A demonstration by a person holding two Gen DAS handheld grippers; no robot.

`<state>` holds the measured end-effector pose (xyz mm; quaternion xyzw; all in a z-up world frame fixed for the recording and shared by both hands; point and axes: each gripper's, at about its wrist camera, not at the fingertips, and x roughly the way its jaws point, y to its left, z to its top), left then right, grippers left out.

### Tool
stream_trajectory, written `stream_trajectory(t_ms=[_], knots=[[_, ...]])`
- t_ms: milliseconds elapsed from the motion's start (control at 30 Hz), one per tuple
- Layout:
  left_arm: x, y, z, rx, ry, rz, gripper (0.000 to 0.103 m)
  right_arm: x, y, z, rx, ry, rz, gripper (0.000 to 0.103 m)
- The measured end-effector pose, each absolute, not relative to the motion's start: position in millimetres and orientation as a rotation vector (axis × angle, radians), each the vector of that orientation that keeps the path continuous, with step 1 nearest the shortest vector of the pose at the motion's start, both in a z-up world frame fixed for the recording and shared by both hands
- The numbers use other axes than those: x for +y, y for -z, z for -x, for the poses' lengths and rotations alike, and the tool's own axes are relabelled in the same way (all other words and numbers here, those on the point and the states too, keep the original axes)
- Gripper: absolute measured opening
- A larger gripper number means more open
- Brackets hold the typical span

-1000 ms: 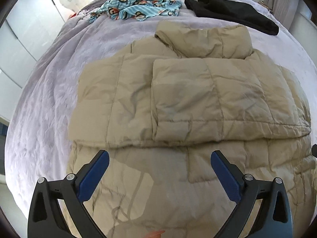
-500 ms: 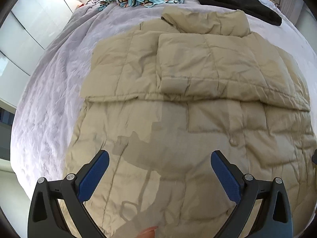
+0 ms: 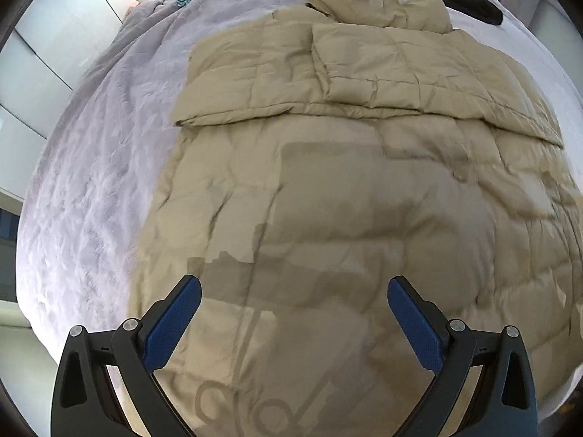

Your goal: Fold large clothes

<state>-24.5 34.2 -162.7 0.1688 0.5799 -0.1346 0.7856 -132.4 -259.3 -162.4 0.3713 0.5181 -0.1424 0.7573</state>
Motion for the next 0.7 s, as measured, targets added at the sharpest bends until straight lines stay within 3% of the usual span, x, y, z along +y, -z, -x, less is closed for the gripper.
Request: stream_trajectory(t_ms=[700], knots=[[144.4,128.5,79.4,1.336,0.348,-0.180,0.102,-211.7,142.8,207.1,1.153,0.349,-1.077,0.103]])
